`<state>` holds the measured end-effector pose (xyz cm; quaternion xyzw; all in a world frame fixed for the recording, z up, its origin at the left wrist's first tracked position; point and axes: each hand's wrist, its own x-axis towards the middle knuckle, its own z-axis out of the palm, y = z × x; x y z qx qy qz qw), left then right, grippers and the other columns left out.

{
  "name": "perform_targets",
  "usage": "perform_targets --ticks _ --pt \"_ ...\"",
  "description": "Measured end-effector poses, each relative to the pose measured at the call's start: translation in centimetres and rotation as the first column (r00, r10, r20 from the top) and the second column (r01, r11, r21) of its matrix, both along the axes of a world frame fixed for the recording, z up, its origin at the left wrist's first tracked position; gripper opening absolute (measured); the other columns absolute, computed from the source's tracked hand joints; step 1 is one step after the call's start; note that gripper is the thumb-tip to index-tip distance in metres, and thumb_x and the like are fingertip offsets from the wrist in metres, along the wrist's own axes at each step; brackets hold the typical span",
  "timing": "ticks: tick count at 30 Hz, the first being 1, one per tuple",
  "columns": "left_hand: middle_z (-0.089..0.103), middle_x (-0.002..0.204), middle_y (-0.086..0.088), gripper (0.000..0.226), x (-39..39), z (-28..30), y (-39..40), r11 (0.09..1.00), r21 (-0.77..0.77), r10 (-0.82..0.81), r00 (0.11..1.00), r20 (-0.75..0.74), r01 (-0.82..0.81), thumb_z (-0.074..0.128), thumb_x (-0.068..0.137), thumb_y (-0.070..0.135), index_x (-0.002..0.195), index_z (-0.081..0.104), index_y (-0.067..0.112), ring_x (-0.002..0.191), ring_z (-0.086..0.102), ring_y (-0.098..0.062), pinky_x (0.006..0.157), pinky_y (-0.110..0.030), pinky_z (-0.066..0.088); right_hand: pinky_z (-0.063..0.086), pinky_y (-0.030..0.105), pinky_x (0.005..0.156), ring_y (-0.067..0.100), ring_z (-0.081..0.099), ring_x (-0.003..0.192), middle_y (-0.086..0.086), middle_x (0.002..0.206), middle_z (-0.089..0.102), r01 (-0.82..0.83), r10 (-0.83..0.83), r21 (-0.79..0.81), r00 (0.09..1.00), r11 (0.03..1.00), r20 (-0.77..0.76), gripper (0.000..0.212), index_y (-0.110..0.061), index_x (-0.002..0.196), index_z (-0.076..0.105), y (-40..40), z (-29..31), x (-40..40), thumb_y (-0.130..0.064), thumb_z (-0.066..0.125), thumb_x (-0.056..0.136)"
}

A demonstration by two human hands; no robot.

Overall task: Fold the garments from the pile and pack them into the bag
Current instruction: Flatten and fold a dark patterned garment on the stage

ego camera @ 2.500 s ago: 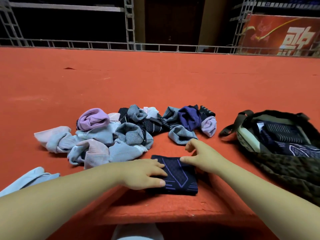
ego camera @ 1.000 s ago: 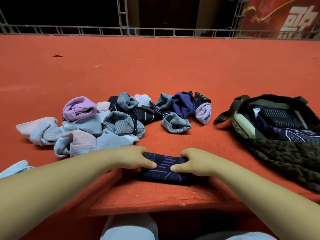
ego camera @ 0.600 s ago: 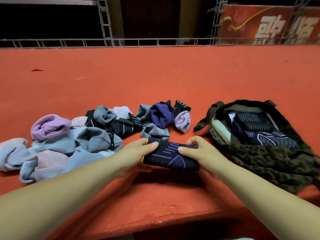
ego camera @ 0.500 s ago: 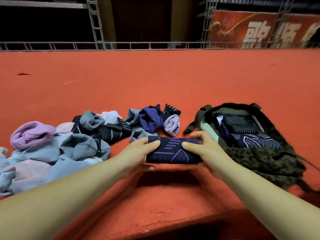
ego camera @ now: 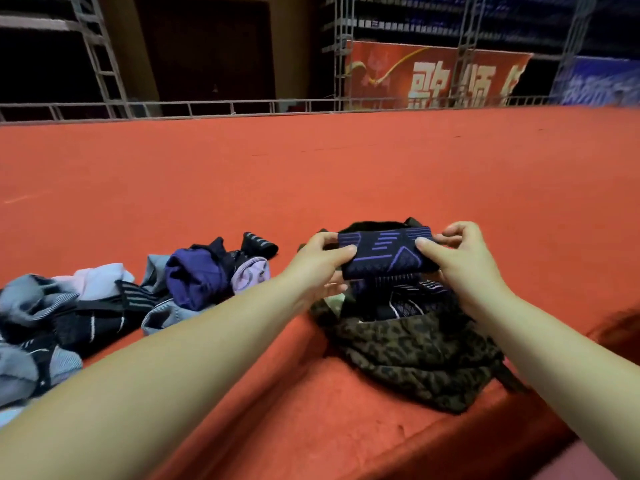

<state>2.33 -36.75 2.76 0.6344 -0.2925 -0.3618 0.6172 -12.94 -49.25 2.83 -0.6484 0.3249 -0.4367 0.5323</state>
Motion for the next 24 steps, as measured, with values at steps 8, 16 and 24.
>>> perform_targets --ticks 8,16,24 --pt "0.059 0.108 -0.002 0.013 3.0 -2.3 -7.3 0.986 0.041 0.154 0.971 0.181 -0.164 0.054 0.094 0.015 0.105 0.052 0.021 0.09 0.058 -0.021 0.06 -0.03 0.056 0.054 0.037 0.066 0.018 0.053 0.075 0.004 0.084 0.053 -0.049 0.02 -0.145 0.981 0.988 -0.193 0.024 -0.02 0.079 0.046 -6.8 -1.7 4.8 -0.019 0.069 0.085" --pt "0.058 0.125 -0.01 0.035 4.1 -3.6 -10.9 0.944 0.277 -0.016 0.814 0.58 -0.179 0.034 0.101 0.03 0.12 0.055 0.009 0.113 0.052 -0.025 0.083 -0.025 0.033 0.044 0.026 0.073 0.012 0.059 0.085 0.005 0.104 0.067 -0.345 0.006 -0.406 0.768 0.847 -0.641 0.022 -0.012 0.099 0.068 -10.5 -3.0 5.3 -0.029 0.055 0.094" --pt "0.037 0.15 0.001 0.059 4.9 -4.2 -11.2 0.963 0.188 0.035 0.779 0.626 -0.194 0.048 0.097 0.024 0.15 0.023 0.022 0.134 0.038 -0.015 0.101 -0.019 0.027 0.016 0.033 0.114 0.023 0.021 0.142 0.012 0.152 0.031 -0.499 -0.217 -0.556 0.584 0.665 -0.783 0.05 -0.013 0.128 0.056 -6.7 -2.2 5.5 -0.044 0.028 0.1"
